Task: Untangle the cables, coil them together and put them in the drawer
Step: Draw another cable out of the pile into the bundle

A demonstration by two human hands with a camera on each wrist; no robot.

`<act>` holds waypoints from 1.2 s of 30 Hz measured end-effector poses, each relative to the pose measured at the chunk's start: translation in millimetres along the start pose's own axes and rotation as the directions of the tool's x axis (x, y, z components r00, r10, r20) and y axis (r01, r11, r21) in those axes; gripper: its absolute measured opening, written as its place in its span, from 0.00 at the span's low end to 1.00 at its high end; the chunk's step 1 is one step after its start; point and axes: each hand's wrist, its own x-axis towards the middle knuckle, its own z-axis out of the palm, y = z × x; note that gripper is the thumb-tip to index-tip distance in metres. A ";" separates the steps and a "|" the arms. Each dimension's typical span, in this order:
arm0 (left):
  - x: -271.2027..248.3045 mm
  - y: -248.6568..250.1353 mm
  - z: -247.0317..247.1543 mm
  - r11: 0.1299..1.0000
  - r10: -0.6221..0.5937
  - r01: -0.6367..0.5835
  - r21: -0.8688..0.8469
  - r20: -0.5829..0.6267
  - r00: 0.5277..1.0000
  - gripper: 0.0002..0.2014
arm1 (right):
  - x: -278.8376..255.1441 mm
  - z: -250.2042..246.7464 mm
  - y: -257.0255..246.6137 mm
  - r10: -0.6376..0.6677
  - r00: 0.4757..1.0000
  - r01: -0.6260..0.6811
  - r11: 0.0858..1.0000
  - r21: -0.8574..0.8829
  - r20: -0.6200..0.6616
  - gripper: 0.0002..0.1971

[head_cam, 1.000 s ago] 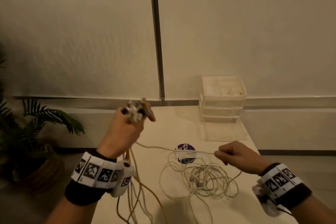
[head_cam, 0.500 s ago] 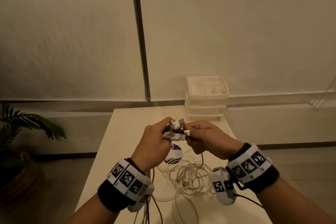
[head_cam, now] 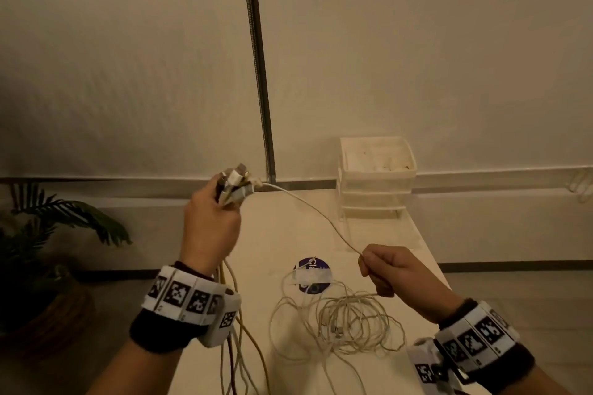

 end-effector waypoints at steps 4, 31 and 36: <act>-31.9 28.3 21.3 0.975 0.222 -0.198 -0.104 0.354 0.909 0.20 | 8.4 7.6 -24.0 -0.038 0.999 0.040 0.980 -0.196 0.013 0.17; -6.9 20.2 10.8 0.992 0.024 -0.037 0.121 0.108 0.994 0.27 | 23.1 7.9 -2.9 -0.052 0.995 0.046 0.997 -0.066 -0.091 0.16; -43.4 24.8 52.4 0.957 0.194 -0.280 0.080 0.541 0.818 0.23 | 26.9 15.3 -38.8 -0.125 0.992 0.125 0.989 -0.076 -0.002 0.15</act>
